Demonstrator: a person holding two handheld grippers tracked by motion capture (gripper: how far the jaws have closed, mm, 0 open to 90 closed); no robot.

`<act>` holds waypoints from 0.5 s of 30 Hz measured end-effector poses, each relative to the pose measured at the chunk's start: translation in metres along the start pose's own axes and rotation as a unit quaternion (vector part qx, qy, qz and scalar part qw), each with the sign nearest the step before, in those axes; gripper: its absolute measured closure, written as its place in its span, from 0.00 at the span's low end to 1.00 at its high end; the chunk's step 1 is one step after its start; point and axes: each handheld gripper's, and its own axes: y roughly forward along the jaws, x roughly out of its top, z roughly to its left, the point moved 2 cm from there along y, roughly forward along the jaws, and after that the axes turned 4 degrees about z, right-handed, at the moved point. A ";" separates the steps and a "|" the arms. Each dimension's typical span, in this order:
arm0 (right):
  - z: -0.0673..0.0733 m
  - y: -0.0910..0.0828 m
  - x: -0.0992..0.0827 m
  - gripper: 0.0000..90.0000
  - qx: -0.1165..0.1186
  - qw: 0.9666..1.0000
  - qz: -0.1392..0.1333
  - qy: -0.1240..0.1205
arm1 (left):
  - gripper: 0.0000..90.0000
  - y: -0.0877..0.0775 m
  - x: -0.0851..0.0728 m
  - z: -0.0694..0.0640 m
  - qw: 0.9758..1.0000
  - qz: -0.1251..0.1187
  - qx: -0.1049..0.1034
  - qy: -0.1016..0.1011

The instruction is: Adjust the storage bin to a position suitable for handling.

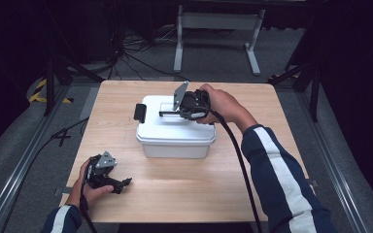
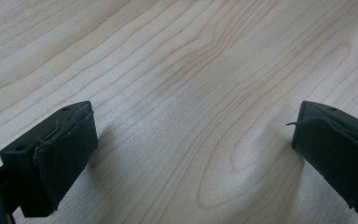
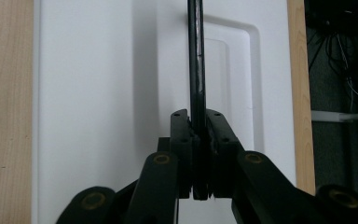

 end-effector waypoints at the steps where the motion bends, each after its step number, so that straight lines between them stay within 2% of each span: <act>1: 0.000 -0.001 0.000 0.93 0.001 1.000 0.001 -0.001 | 0.01 0.000 0.000 0.000 1.000 0.000 0.000 0.000; 15: -0.003 -0.006 -0.001 0.94 -0.006 1.000 -0.014 0.003 | 0.01 0.000 0.000 0.000 1.000 -0.001 0.001 0.001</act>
